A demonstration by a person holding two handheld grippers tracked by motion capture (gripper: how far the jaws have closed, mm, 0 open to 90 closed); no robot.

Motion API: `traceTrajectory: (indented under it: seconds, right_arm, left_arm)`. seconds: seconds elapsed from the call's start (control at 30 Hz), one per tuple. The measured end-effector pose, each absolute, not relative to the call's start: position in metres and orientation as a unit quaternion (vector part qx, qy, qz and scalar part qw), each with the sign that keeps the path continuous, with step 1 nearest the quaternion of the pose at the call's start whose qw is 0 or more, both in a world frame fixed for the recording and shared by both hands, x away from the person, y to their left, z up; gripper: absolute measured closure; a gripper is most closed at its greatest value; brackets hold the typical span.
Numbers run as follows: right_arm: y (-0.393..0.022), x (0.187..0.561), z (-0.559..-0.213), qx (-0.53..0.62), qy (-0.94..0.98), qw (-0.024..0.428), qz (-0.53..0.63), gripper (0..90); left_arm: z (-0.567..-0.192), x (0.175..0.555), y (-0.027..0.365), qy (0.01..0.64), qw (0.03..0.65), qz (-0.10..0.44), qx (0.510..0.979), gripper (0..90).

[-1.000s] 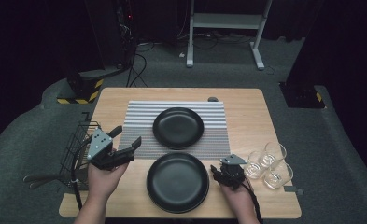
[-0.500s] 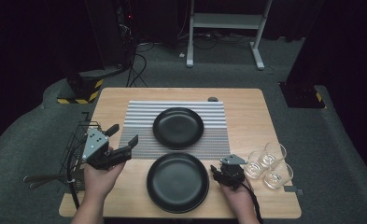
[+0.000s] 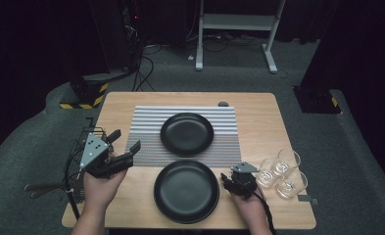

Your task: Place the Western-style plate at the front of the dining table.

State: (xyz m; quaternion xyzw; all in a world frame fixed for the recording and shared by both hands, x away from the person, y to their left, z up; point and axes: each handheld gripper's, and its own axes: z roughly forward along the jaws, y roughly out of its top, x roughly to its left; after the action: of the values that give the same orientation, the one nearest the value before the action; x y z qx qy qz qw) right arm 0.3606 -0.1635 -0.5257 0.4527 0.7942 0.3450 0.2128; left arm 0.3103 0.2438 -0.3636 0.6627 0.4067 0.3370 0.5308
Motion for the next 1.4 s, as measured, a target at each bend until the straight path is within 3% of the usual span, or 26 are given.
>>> traceTrajectory:
  seconds: [1.03,1.4]
  right_arm:
    - [-0.164,0.361,-0.526,0.452,0.795,0.213,0.345,47.4]
    - [-0.163,0.36,-0.526,0.453,0.795,0.212,0.344,47.4]
  left_arm:
    - [-0.366,0.298,0.281,0.44,0.512,0.356,0.646,29.4]
    - [-0.373,0.29,0.293,0.457,0.483,0.37,0.648,37.7]
